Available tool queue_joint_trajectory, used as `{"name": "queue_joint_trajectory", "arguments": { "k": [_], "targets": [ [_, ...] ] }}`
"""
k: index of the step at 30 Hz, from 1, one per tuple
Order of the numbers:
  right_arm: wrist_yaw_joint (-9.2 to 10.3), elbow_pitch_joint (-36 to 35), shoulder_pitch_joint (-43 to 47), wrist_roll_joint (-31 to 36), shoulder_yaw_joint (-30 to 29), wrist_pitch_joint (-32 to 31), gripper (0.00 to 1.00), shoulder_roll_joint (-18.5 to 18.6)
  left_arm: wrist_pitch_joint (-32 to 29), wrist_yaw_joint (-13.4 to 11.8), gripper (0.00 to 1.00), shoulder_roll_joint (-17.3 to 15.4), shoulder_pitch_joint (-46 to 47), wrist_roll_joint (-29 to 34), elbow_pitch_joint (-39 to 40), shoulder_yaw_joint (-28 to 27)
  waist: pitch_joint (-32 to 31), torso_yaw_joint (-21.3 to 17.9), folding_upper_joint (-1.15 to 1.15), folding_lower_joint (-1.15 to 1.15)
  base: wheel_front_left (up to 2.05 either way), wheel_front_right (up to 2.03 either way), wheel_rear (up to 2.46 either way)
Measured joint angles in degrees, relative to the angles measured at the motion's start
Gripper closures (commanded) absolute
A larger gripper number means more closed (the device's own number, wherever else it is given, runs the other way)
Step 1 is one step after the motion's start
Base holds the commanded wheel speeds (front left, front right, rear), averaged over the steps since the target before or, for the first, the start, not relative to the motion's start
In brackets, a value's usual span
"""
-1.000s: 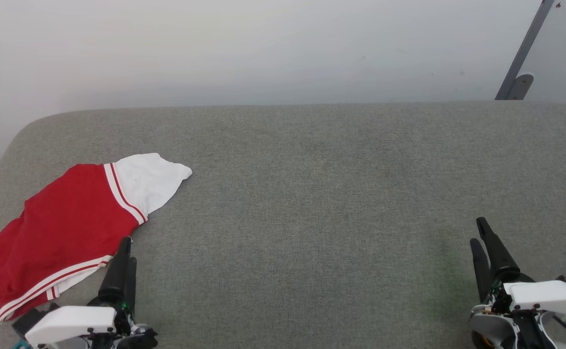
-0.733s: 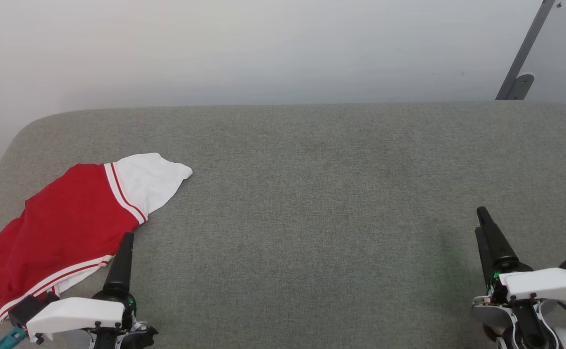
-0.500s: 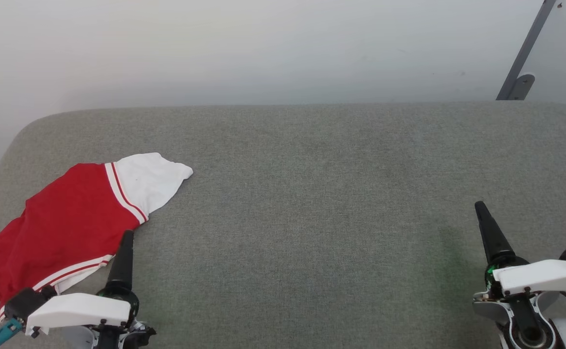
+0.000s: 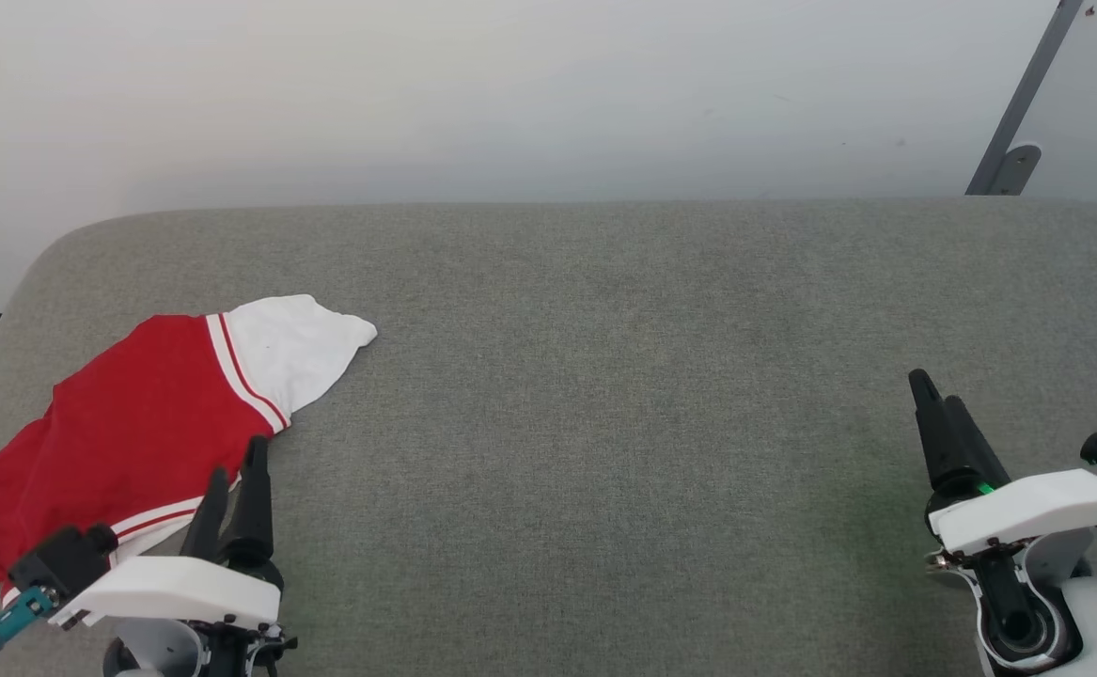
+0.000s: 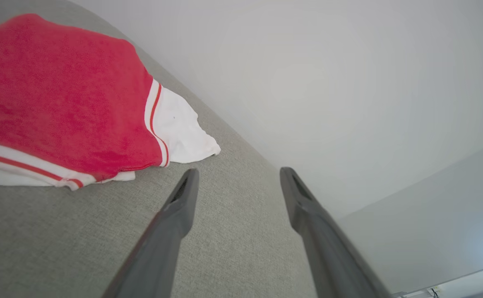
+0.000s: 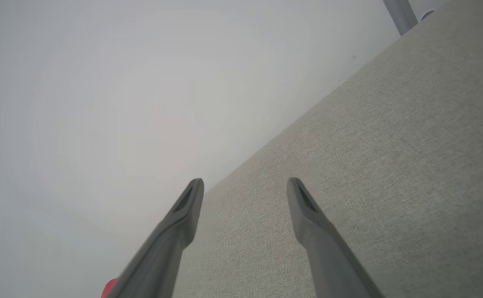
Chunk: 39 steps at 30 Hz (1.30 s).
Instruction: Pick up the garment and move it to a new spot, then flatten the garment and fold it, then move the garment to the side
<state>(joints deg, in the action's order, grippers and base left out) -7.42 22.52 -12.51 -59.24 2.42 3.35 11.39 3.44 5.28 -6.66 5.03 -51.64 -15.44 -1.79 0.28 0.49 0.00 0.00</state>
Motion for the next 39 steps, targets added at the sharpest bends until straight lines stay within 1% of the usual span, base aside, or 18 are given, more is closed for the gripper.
{"name": "queue_joint_trajectory", "arguments": {
  "k": [6,12,13,19,25,39],
  "targets": [
    [0.00,0.05,-0.86,8.02,0.12,1.15,0.00,0.45,1.15,-0.24,0.00,-0.85,0.31,6.61,0.66,1.16,0.00,-0.01,0.00,0.00,0.00,0.00,0.00],
    [0.00,0.10,-1.09,15.73,-0.15,2.23,0.00,0.75,2.16,-0.75,0.00,-1.42,0.31,11.44,1.05,2.25,0.02,-0.01,0.00,0.00,0.00,0.00,0.00],
    [0.00,0.10,-1.09,15.73,-0.15,2.23,0.00,0.75,2.16,-0.75,0.00,-1.42,0.31,11.44,1.05,2.25,0.02,-0.01,0.00,0.00,0.00,0.00,0.00],
    [0.00,0.34,-1.65,21.74,-0.66,3.30,0.00,0.77,3.20,-1.27,0.00,-2.36,0.32,16.17,1.11,3.04,0.01,-0.01,0.00,0.00,0.00,0.00,0.00],
    [0.00,1.33,-2.24,27.27,-0.98,4.14,0.00,0.77,4.20,-1.75,0.00,-2.67,0.33,19.29,1.22,3.11,-0.10,-0.10,0.00,0.00,0.00,0.00,0.00],
    [-0.01,2.70,-3.41,36.75,-0.40,6.28,0.00,1.27,6.22,-0.88,0.00,-3.05,0.38,26.83,-0.70,3.52,-0.52,-0.33,0.00,0.00,0.00,0.00,0.00]
  ]
}}
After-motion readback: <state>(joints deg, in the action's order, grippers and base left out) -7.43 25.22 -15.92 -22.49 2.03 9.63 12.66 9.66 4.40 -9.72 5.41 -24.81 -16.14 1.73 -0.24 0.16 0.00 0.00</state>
